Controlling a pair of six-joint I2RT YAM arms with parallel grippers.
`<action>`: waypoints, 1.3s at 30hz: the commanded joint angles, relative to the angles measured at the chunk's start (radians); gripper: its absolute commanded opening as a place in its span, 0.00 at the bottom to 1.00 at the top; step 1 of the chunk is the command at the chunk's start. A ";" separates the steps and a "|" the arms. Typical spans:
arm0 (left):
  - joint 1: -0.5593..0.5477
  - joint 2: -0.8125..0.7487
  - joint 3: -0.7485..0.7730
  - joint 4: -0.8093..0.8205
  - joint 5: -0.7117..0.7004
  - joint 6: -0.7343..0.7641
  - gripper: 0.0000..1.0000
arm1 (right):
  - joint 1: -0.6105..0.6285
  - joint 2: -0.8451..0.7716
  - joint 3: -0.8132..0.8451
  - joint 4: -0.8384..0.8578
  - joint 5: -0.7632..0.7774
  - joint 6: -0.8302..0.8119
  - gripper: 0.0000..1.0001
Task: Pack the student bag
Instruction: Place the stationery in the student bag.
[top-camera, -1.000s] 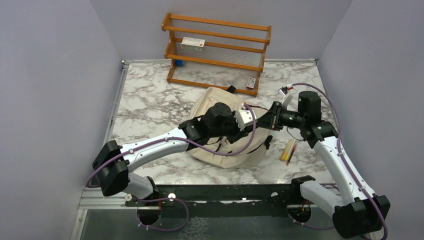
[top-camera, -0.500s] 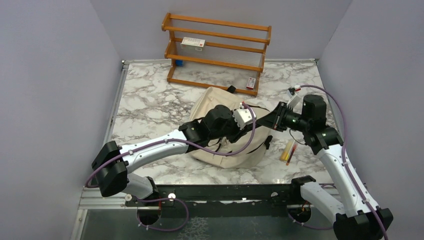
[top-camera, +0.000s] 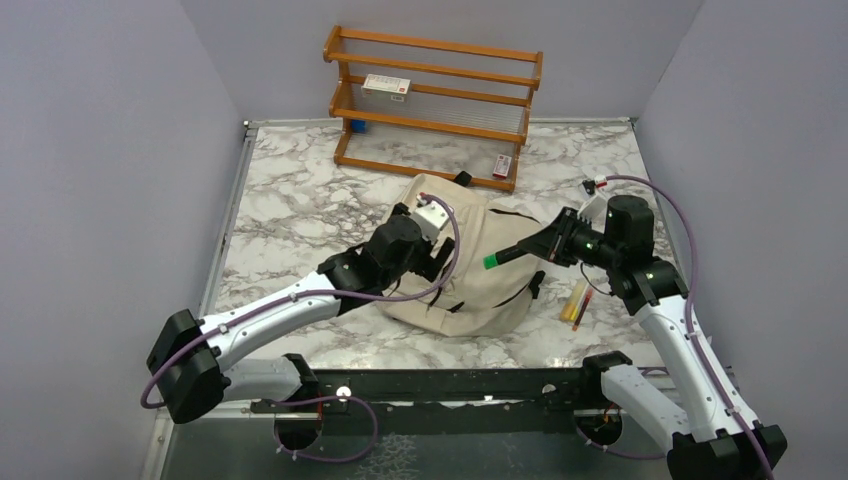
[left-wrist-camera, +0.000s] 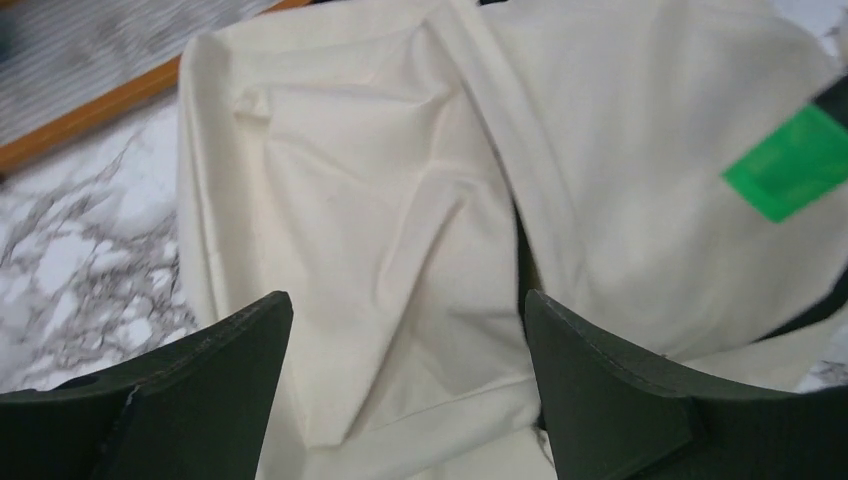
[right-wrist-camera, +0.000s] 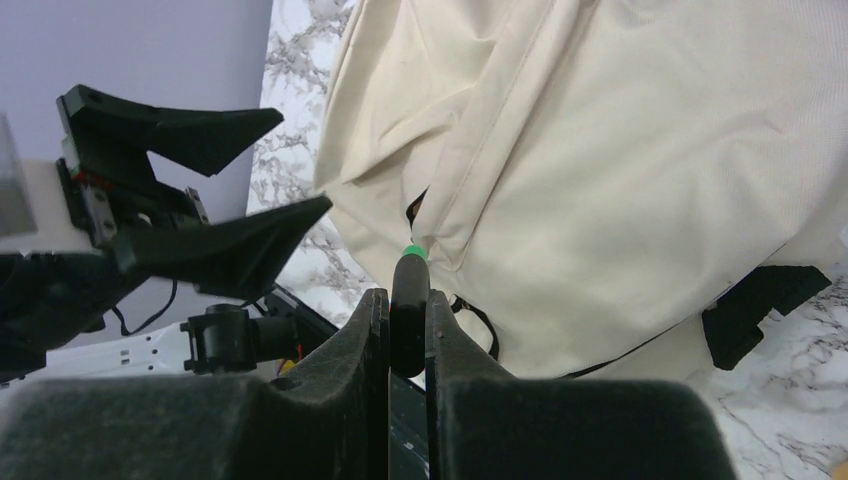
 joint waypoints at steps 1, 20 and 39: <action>0.070 0.003 -0.013 -0.075 -0.095 -0.122 0.86 | -0.004 -0.015 -0.005 -0.015 0.019 0.001 0.00; 0.077 0.312 0.143 -0.106 0.014 -0.142 0.79 | -0.004 -0.015 -0.009 -0.027 -0.010 -0.005 0.01; -0.023 0.459 0.213 -0.133 -0.060 -0.126 0.79 | -0.004 -0.014 -0.025 -0.028 -0.029 -0.011 0.01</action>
